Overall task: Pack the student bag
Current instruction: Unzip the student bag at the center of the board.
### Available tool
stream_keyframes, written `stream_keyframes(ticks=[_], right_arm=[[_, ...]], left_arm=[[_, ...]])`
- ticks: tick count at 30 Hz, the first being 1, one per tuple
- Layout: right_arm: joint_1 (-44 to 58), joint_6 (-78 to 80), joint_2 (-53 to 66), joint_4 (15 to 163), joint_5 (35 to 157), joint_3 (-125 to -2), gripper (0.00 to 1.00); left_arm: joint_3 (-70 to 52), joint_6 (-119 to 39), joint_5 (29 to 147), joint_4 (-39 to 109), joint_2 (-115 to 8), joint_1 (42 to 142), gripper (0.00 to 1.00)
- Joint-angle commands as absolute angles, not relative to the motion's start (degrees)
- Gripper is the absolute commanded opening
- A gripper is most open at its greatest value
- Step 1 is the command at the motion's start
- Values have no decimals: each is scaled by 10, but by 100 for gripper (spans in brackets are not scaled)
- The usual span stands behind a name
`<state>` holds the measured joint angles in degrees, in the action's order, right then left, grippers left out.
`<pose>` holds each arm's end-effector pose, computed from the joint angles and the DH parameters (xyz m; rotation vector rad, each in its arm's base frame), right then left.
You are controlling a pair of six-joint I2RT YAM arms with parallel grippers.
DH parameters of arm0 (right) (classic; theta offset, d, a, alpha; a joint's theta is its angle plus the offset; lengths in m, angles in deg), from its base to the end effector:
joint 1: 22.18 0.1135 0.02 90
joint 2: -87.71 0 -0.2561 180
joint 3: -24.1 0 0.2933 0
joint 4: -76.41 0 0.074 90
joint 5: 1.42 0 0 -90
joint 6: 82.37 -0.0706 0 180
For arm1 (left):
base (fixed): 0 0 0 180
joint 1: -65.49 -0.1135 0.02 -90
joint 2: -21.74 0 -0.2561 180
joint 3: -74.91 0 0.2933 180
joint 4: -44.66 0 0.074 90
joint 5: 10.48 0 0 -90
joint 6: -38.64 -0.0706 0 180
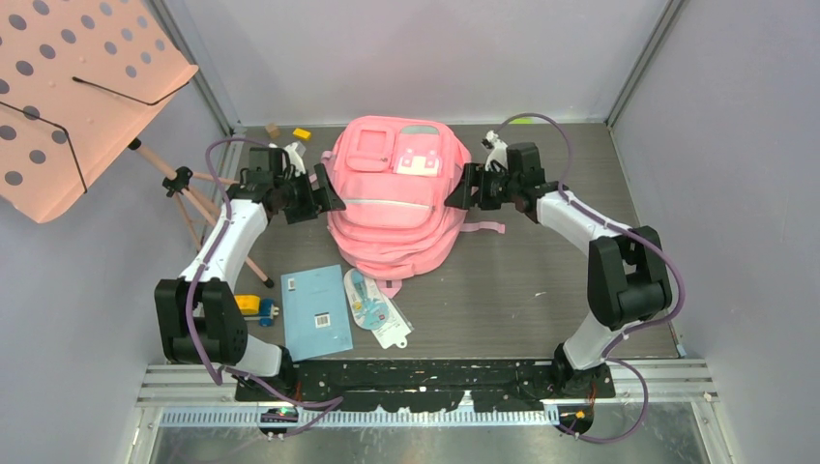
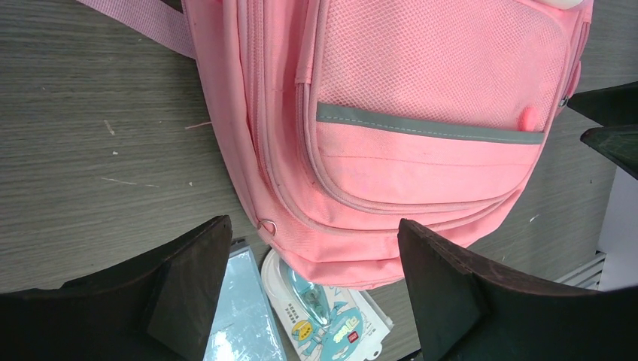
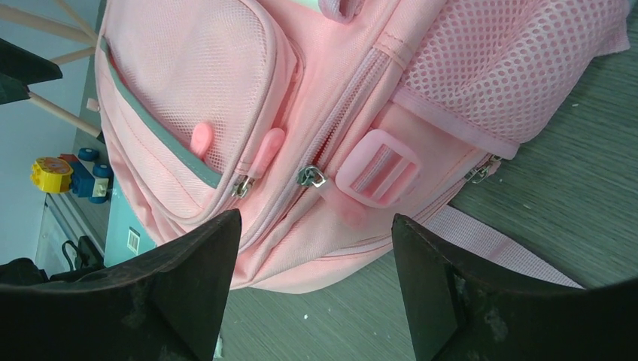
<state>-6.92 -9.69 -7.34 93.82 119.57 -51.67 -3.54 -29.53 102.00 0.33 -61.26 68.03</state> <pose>0.4026 0.1475 0.1914 -0.2706 2.2383 0.9086 0.3712 -0.0435 0.2395 -0.2295 2.4359 -0.6671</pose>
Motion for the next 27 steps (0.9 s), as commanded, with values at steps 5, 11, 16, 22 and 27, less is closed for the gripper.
stream_keyframes(ticks=[5, 11, 16, 22, 27], right_arm=[[-56, -94, -111, 930, 1192, -550, 75], [-42, -108, -113, 924, 1199, -555, 68], [-14, -104, -88, 935, 1170, -545, 67], [36, -75, -72, 995, 1103, -546, 66], [51, -69, -84, 1005, 1043, -547, 63]], left_arm=[[-34, -303, 1025, 11, -595, 677, 83], [-36, -304, 1018, 11, -596, 677, 83], [-36, -305, 1016, 11, -599, 678, 83], [-38, -304, 1017, 9, -603, 677, 83], [-39, -302, 1022, 8, -607, 677, 83]])
